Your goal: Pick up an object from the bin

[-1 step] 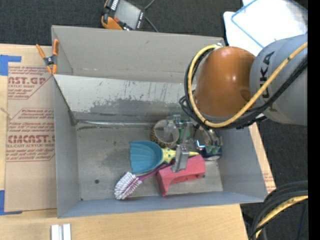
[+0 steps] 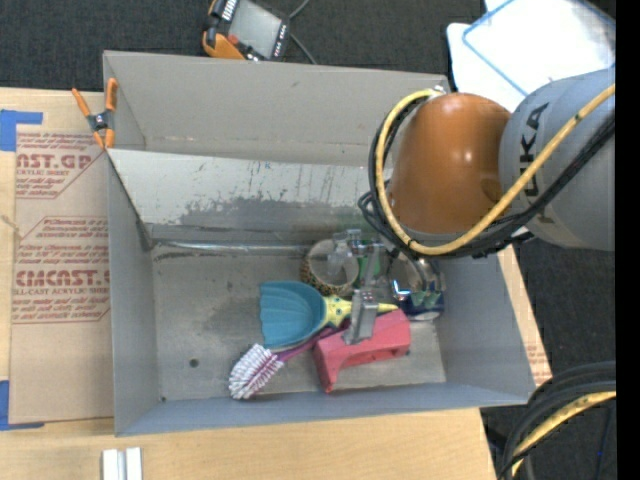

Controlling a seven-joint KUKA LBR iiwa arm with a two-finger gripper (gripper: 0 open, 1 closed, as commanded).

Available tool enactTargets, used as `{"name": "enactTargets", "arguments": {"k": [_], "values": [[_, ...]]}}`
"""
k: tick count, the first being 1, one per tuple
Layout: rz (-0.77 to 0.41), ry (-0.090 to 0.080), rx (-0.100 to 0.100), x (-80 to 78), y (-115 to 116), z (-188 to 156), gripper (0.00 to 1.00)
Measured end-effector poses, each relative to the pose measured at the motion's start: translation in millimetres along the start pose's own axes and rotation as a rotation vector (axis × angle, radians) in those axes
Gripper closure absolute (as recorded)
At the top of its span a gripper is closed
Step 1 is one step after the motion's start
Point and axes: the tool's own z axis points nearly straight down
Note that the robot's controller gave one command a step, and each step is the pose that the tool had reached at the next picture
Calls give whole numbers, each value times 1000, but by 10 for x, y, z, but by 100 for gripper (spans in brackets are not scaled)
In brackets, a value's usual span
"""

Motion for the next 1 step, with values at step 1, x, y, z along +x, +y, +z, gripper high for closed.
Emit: {"name": "enactTargets", "arguments": {"k": [1], "values": [[-93,-5,0,229,-78,883,0]]}}
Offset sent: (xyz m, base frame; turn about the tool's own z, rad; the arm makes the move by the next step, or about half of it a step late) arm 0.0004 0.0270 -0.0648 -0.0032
